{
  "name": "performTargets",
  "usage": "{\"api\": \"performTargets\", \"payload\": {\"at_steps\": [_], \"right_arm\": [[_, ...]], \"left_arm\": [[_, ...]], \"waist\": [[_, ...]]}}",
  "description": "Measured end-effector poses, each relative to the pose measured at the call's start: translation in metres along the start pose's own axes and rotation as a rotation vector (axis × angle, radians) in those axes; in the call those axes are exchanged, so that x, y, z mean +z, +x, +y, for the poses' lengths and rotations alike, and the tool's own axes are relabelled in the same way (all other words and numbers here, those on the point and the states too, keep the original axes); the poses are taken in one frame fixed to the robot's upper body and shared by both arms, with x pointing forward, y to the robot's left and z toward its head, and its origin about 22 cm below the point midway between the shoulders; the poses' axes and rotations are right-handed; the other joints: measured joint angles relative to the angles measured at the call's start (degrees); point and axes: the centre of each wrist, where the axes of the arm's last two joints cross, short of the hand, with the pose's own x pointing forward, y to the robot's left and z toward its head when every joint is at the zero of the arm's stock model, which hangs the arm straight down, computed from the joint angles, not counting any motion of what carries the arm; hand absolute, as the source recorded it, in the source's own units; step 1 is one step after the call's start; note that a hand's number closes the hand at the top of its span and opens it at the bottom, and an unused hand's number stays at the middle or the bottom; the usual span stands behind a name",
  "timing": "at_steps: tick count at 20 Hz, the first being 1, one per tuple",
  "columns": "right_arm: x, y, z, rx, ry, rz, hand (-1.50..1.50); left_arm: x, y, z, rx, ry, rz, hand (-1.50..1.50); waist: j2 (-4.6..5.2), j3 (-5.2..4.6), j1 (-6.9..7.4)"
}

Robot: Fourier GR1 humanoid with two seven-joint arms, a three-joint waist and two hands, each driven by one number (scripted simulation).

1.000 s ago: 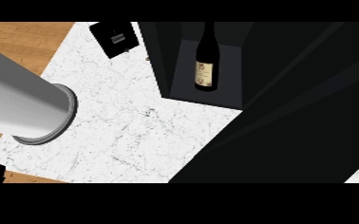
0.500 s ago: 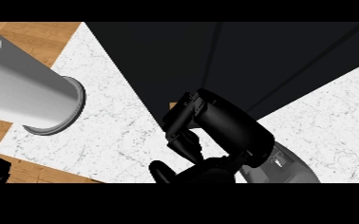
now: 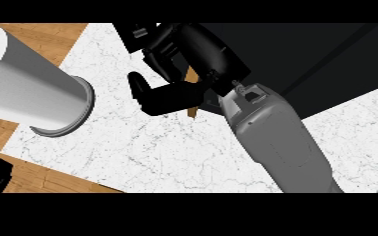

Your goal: Pick up the wine, place it into the cabinet and close the cabinet

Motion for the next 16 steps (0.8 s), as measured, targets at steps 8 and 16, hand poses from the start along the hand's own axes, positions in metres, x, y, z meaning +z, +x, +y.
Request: {"api": "performTargets", "payload": {"at_steps": [8,16], "right_arm": [[-0.022,-0.005,-0.007,-0.118,0.008,0.044,1.5],[-0.029,-0.012,-0.006,-0.177,0.029,0.064,1.5]], "left_arm": [[-0.004,-0.004,-0.001,0.008,-0.002,-0.003,1.5],[-0.002,-0.007,0.002,0.004,0.022,0.008,1.5]], "waist": [[-0.79,0.46,-0.47],[-1.94,-0.27,-1.65]]}}
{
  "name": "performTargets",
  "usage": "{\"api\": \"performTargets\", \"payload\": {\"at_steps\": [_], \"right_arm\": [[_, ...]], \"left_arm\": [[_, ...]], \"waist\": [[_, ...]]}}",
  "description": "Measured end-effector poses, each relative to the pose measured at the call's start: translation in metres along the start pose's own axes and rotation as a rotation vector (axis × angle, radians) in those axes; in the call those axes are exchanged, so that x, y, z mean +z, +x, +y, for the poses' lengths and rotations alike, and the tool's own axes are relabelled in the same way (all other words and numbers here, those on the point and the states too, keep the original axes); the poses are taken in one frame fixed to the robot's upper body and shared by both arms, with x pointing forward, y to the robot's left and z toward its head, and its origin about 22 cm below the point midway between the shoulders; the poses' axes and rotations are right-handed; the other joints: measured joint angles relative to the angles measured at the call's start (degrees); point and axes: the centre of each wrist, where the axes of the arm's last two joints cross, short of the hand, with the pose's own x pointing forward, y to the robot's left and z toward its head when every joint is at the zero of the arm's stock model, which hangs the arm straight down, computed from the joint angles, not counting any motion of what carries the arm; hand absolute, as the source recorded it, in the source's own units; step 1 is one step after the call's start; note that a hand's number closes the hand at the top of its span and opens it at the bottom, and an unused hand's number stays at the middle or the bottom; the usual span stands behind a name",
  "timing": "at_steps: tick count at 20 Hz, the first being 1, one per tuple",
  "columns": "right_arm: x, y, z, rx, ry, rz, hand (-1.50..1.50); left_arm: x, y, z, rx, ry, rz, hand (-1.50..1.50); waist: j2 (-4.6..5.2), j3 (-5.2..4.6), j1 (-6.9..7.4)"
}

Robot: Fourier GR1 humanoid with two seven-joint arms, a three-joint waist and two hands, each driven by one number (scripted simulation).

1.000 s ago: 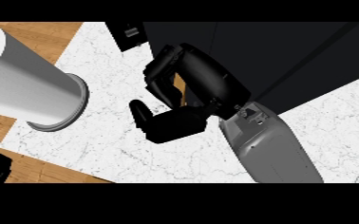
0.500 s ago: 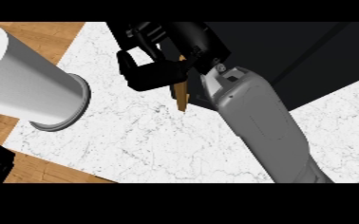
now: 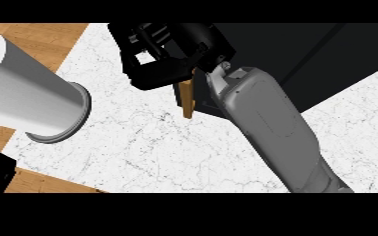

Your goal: Pick up the wine, place it into the cabinet and close the cabinet

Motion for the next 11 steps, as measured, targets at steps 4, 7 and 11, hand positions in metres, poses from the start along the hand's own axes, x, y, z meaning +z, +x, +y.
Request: {"api": "performTargets", "payload": {"at_steps": [4,7,11], "right_arm": [[-0.002,-0.004,-0.001,-0.002,0.025,-0.016,1.5],[-0.003,-0.008,-0.003,-0.001,0.05,-0.038,1.5],[-0.005,-0.012,-0.004,-0.002,0.084,-0.075,1.5]], "left_arm": [[0.001,-0.001,0.001,-0.003,0.011,-0.002,1.5],[0.002,-0.001,0.002,-0.005,0.016,0.0,1.5],[0.004,-0.003,0.002,-0.007,0.023,-0.001,1.5]], "waist": [[-0.36,-0.37,-0.49],[-0.54,-0.54,-0.77],[-0.65,-0.77,-1.39]]}}
